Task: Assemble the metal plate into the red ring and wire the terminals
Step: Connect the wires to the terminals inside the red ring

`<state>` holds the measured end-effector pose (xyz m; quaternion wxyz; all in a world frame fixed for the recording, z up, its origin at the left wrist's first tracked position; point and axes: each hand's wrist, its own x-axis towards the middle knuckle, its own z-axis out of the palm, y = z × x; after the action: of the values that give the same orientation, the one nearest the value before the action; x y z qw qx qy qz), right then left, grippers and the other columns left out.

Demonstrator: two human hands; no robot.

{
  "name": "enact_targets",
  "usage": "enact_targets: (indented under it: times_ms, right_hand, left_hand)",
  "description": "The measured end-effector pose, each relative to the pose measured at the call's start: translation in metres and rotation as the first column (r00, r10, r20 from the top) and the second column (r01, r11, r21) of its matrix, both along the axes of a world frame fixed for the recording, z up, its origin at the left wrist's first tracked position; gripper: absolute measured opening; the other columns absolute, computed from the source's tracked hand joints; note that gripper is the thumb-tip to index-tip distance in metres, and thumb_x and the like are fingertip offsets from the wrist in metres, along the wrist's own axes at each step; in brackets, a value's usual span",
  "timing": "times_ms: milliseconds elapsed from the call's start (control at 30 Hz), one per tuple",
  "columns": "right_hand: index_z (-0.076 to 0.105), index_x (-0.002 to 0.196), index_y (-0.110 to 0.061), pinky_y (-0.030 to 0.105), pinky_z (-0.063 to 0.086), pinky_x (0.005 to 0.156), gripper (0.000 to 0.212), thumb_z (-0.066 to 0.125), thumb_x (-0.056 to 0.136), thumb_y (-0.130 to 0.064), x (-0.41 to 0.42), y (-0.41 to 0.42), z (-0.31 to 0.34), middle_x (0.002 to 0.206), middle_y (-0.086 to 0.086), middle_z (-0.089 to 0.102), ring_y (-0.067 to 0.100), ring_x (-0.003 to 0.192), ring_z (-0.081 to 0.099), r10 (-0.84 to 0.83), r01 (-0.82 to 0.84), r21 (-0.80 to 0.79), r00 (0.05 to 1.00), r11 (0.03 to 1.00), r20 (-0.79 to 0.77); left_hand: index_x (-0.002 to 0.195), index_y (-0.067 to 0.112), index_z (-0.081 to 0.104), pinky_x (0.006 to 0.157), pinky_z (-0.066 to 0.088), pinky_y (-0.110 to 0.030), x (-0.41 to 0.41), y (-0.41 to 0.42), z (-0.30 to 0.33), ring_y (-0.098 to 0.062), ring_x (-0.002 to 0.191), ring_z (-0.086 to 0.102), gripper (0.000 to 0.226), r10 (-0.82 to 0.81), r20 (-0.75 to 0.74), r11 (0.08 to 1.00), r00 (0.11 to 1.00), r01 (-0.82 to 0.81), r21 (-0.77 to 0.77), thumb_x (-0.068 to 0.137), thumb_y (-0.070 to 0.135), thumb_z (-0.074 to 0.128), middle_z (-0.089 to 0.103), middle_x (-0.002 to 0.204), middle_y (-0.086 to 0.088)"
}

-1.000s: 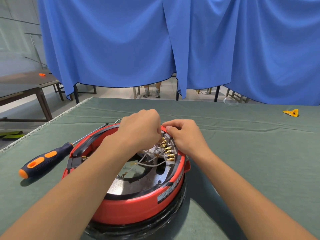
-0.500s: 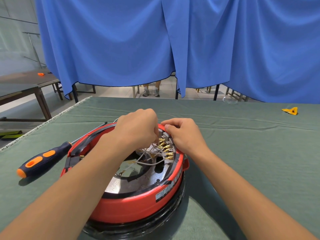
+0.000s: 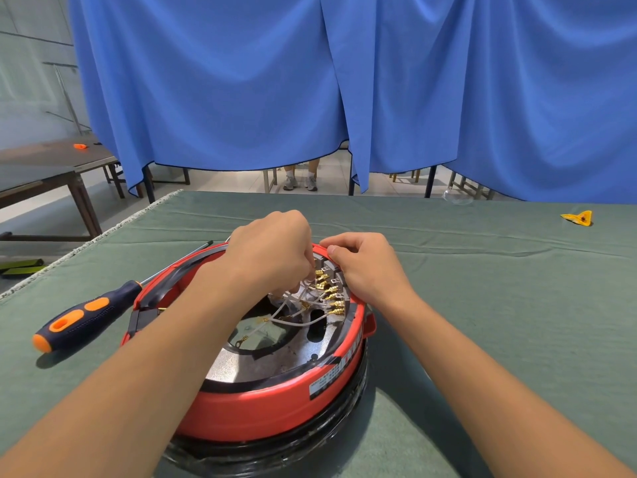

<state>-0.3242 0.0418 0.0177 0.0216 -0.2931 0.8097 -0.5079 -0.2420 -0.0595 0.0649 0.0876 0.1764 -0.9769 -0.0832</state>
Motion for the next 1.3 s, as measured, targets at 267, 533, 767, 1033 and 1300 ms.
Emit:
enact_targets:
  times_ms: [267, 533, 767, 1033, 1300]
  right_hand:
    - [0.072, 0.106, -0.015, 0.039, 0.052, 0.087, 0.023, 0.052, 0.094, -0.015, 0.0004, -0.0001, 0.0002, 0.101, 0.001, 0.072, 0.016, 0.094, 0.065, 0.004, -0.004, -0.001, 1.000, 1.000, 0.000]
    - [0.072, 0.107, -0.015, 0.036, 0.052, 0.085, 0.024, 0.052, 0.094, -0.015, -0.0010, -0.0001, -0.0014, 0.102, 0.000, 0.071, 0.014, 0.094, 0.064, 0.001, -0.001, -0.002, 1.000, 1.000, -0.013]
    - [0.073, 0.106, -0.015, 0.033, 0.051, 0.087, 0.023, 0.053, 0.093, -0.014, -0.0029, -0.0015, -0.0024, 0.104, 0.001, 0.071, 0.015, 0.097, 0.063, -0.001, 0.001, -0.010, 1.000, 1.000, -0.011]
    - [0.073, 0.104, -0.016, 0.028, 0.049, 0.082, 0.023, 0.053, 0.093, -0.014, -0.0040, -0.0021, -0.0034, 0.101, -0.002, 0.071, 0.012, 0.094, 0.062, -0.007, 0.007, -0.018, 1.000, 1.000, -0.018]
    - [0.073, 0.104, -0.017, 0.028, 0.049, 0.080, 0.024, 0.052, 0.093, -0.014, -0.0035, -0.0015, -0.0040, 0.100, -0.002, 0.071, 0.012, 0.093, 0.062, -0.006, 0.006, -0.017, 1.000, 1.000, -0.024]
  left_hand:
    - [0.082, 0.018, 0.075, 0.059, 0.052, -0.028, 0.0007, 0.0007, 0.0010, -0.010, 0.050, 0.061, 0.010, 0.007, -0.003, 1.000, 1.000, -0.007, 0.015, 0.086, 0.021, 0.066, 0.069, 0.063, 0.002]
    - [0.085, 0.016, 0.073, 0.055, 0.046, -0.027, 0.0018, 0.0043, 0.0009, -0.014, 0.054, 0.058, 0.010, 0.016, -0.020, 1.000, 1.000, -0.016, 0.004, 0.086, 0.018, 0.063, 0.069, 0.071, -0.001]
    - [0.085, 0.014, 0.070, 0.062, 0.050, -0.031, 0.0028, 0.0082, -0.0006, -0.019, 0.059, 0.061, 0.009, 0.007, -0.047, 1.000, 0.999, -0.008, -0.029, 0.086, 0.017, 0.062, 0.068, 0.074, -0.003]
    - [0.067, 0.020, 0.068, 0.059, 0.055, -0.029, -0.0012, 0.0001, -0.0023, -0.008, 0.040, 0.055, 0.019, -0.067, -0.015, 0.996, 0.998, 0.068, 0.055, 0.085, 0.016, 0.066, 0.066, 0.056, 0.002]
    - [0.076, 0.020, 0.070, 0.057, 0.046, -0.029, -0.0029, 0.0041, -0.0047, -0.012, 0.050, 0.052, 0.011, -0.051, -0.068, 0.997, 0.996, 0.047, -0.065, 0.086, 0.020, 0.065, 0.064, 0.067, 0.001]
